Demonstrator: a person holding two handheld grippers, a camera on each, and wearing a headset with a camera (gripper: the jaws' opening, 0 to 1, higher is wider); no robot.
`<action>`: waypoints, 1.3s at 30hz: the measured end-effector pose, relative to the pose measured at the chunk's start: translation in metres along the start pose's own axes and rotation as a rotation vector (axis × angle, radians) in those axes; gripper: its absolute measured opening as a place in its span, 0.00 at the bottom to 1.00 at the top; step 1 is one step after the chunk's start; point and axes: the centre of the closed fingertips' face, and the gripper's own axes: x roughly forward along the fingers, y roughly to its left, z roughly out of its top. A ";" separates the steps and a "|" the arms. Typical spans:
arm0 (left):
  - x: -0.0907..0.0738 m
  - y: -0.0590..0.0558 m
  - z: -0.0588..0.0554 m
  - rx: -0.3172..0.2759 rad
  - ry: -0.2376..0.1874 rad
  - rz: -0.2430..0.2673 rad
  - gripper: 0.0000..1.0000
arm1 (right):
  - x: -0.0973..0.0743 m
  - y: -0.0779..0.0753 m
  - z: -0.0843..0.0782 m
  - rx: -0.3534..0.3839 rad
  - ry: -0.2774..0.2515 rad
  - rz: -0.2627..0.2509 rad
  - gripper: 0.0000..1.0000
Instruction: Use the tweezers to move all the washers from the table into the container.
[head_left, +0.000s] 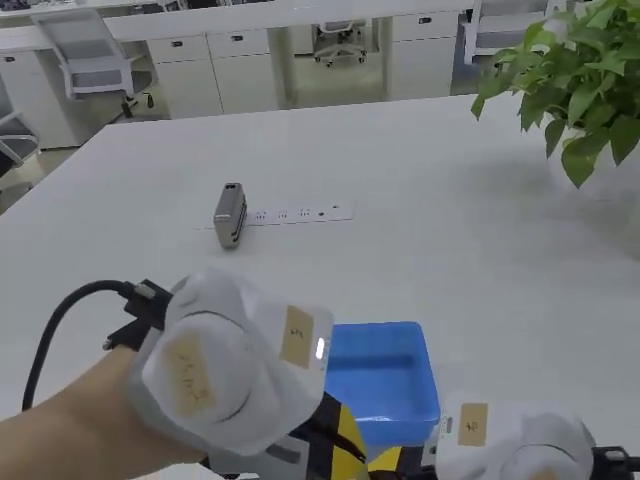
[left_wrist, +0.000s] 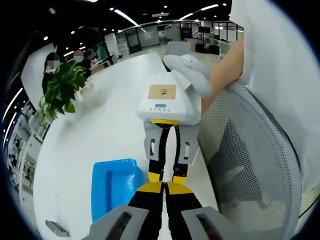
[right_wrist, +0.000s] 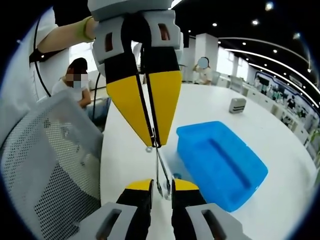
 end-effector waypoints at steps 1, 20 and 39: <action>0.000 0.000 0.000 0.003 0.002 -0.004 0.00 | 0.000 0.000 0.000 -0.005 0.000 -0.001 0.09; 0.005 0.011 -0.002 -0.117 0.010 -0.064 0.00 | -0.003 -0.006 0.024 0.045 -0.038 0.042 0.04; -0.087 0.019 -0.044 -0.691 -0.439 0.610 0.34 | 0.001 -0.006 0.022 0.109 -0.033 0.026 0.02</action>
